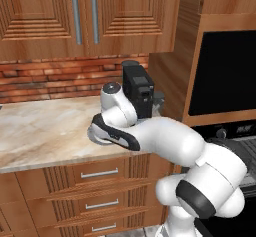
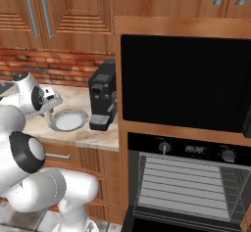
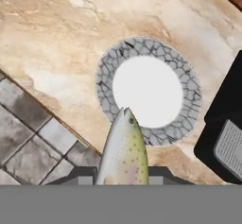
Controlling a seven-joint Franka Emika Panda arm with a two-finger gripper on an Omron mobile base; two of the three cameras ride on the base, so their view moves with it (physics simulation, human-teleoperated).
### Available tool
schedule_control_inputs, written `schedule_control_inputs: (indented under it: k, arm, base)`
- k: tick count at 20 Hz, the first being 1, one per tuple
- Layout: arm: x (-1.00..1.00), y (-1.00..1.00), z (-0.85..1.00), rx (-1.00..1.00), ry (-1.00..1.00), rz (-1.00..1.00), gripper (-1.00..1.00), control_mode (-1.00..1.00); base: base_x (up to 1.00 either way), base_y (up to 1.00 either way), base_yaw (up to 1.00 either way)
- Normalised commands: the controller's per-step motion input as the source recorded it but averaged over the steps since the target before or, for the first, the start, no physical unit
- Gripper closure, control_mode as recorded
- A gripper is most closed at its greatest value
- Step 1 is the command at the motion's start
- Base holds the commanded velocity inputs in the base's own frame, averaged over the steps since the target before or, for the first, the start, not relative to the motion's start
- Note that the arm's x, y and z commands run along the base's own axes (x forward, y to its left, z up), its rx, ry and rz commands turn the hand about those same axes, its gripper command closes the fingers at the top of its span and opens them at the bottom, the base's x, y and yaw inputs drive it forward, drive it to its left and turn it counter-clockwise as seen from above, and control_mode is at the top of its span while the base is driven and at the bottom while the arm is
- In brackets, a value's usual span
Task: Take the fish from the oven and place it on the plate on the counter.
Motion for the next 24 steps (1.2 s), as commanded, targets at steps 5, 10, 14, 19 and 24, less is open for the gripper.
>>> schedule_control_inputs:
  k: [5,10,14,19,24]
  arm:
    - [0.38,0.15,-0.12,0.0,0.0,-0.14,1.0,-1.0]
    - [0.01,0.01,-0.14,0.0,0.02,-0.1,1.0,-1.0]
    - [0.01,-0.05,-0.31,0.06,0.06,-0.04,1.0,-1.0]
    - [0.16,-0.05,-0.2,0.15,0.08,-0.08,1.0,-1.0]
    - [0.13,-0.05,-0.06,0.08,0.09,-0.1,1.0,-1.0]
  base:
    - [0.0,0.0,0.0]
    - [0.0,0.0,0.0]
    - [0.0,0.0,0.0]
    - [0.0,0.0,0.0]
    - [0.0,0.0,0.0]
